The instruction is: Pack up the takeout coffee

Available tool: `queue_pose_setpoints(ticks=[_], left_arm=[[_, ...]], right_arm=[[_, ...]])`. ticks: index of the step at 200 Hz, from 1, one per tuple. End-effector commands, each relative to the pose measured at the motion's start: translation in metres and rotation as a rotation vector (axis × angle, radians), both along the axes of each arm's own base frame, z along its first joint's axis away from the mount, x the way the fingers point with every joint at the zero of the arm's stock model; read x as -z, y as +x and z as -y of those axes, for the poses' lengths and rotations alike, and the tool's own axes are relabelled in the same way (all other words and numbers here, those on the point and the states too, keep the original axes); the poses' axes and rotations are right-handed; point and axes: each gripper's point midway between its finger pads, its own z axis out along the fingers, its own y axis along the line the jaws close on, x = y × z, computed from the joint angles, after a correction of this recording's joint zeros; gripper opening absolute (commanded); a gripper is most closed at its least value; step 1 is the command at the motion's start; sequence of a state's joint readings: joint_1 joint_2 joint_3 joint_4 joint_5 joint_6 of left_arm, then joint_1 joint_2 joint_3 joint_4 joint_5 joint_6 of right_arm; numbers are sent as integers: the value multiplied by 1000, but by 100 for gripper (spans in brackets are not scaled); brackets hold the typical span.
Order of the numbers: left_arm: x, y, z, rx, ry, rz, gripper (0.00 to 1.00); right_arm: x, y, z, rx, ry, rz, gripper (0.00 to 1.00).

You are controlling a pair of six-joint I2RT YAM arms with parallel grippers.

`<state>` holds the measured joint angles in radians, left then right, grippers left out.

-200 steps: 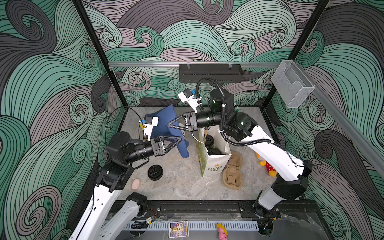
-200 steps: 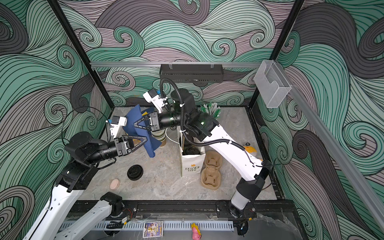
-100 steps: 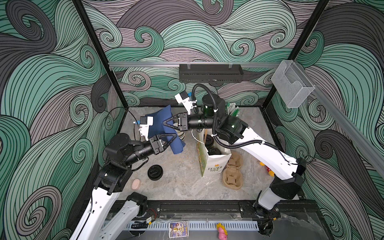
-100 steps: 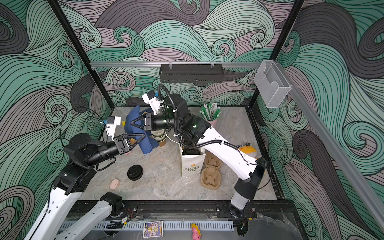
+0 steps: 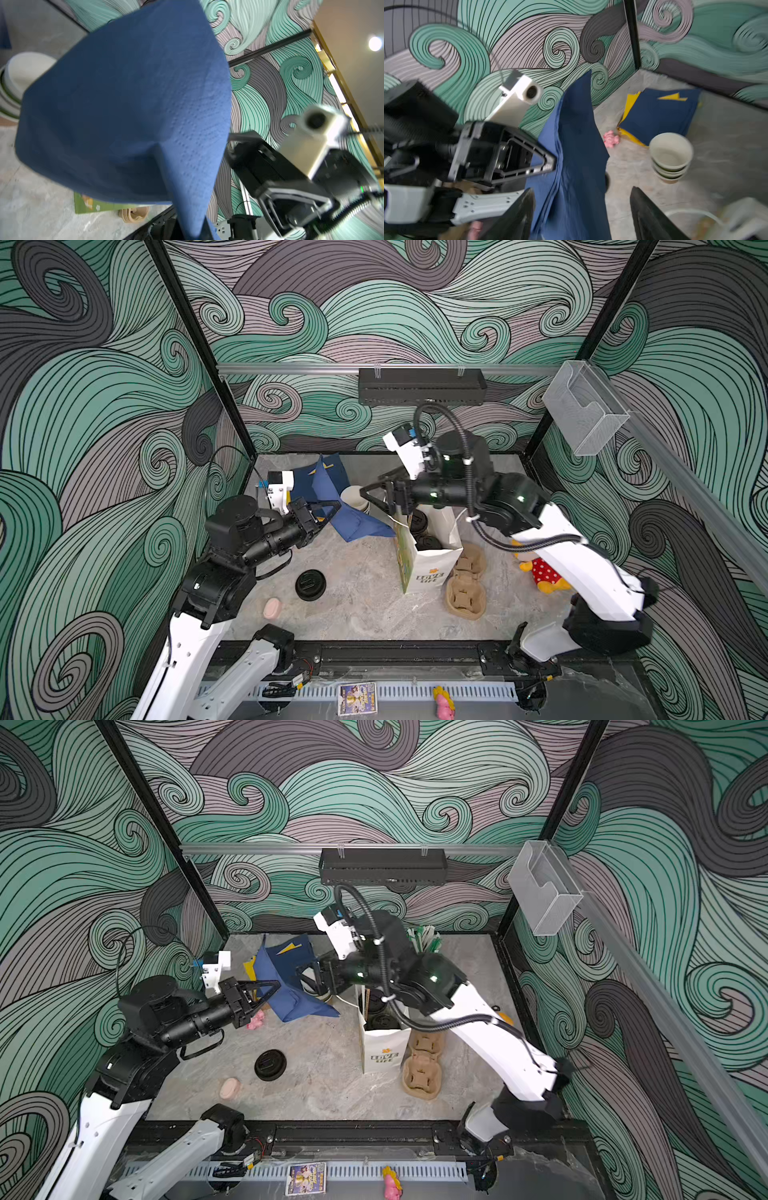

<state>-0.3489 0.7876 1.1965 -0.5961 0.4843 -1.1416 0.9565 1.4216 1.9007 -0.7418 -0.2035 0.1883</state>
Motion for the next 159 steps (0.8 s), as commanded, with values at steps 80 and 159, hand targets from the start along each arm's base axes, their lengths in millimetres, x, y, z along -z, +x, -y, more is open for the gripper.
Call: queue_pose_setpoints(ticks=[80, 159], left_arm=[[58, -28, -1, -95, -31, -526, 0], [63, -40, -9, -128, -52, -562, 0]], right_arm=[[70, -79, -33, -454, -629, 1001, 80], [115, -61, -65, -429, -807, 1126, 56]])
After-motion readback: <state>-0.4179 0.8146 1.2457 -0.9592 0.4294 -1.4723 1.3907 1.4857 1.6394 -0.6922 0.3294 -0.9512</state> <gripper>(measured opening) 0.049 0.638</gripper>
